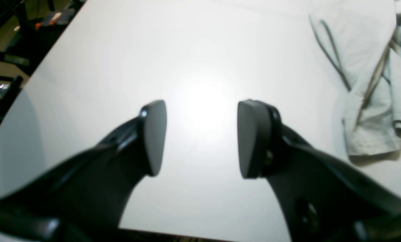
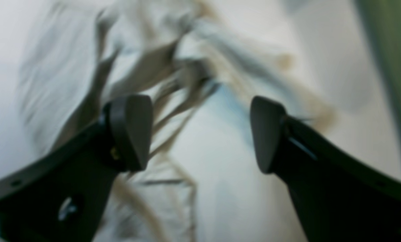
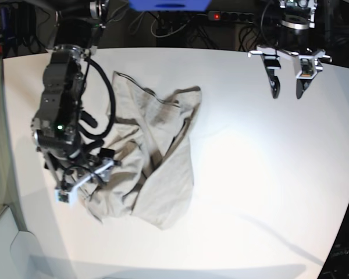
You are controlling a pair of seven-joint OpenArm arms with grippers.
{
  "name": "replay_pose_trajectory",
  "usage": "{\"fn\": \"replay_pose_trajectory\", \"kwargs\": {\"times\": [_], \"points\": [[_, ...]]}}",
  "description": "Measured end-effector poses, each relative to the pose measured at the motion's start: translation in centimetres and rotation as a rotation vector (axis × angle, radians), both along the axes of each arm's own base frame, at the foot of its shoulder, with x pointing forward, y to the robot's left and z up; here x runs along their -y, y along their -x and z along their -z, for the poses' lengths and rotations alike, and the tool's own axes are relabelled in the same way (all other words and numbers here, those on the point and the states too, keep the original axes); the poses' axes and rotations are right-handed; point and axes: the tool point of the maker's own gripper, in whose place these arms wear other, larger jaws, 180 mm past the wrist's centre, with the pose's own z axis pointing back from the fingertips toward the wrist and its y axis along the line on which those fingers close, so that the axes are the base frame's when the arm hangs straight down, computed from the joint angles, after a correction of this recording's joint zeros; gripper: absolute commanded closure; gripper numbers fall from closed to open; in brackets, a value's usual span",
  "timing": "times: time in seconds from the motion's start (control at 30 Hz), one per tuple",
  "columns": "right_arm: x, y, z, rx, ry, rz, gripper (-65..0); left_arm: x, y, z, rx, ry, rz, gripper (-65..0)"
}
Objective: Layout the t-shirt on the table in an organized manner, then fold the t-shirt properly
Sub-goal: 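Lay the shirt down with the right gripper and release it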
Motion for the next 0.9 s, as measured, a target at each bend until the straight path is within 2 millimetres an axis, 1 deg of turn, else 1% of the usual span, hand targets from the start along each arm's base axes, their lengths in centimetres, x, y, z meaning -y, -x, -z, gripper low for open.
{"fn": "replay_pose_trajectory", "kwargs": {"times": [0.03, 0.1, 0.17, 0.23, 0.3, 0.37, 0.47, 0.57, 0.77, 0.83, 0.9], "points": [[-1.5, 0.0, 0.0, 0.004, -0.010, -0.033, -46.2, -0.1, 0.0, 0.0, 0.003, -0.001, -0.002, -32.7], [-3.7, 0.4, 0.4, 0.003, -0.040, -0.069, -46.2, -0.1, 0.3, 0.1, -0.004, -0.001, -0.001, -32.7], [-4.8, 0.2, 1.0, 0.026, -0.062, -0.077, -46.2, -0.1, 0.8, 0.5, -0.026, -0.002, -0.001, -32.7], [-5.3, -0.2, 2.5, 0.031, -0.067, -0.072, -46.2, -0.1, 1.1, 0.7, -0.037, -0.002, -0.002, -32.7], [-5.6, -0.5, 4.8, 0.009, -0.064, -0.072, -46.1, -0.1, 1.1, 0.7, -0.038, -0.001, -0.003, -32.7], [-5.6, -0.1, 6.7, -0.034, -0.059, -0.072, -46.1, -0.1, 1.2, 0.7, -0.035, -0.002, -0.002, -32.7], [-5.7, 0.0, 8.0, -0.047, -0.057, -0.072, -46.1, -0.1, 2.0, 1.1, -0.058, -0.001, -0.001, -32.7], [-5.8, 0.0, 8.8, -0.052, -0.055, -0.075, -46.1, -0.1, 1.8, 1.0, -0.052, -0.002, -0.001, -32.7], [-6.1, 0.3, 11.3, -0.090, -0.050, -0.078, -46.0, -0.1, 2.2, 1.1, -0.063, -0.001, -0.002, -32.7], [-6.2, 0.3, 12.0, -0.096, -0.049, -0.080, -44.2, -0.1, 2.2, 1.1, -0.062, -0.001, -0.002, -32.7], [-6.2, 0.4, 12.2, -0.098, -0.048, -0.080, -40.4, -0.1, 2.2, 1.2, -0.063, -0.001, -0.003, -32.7]]}}
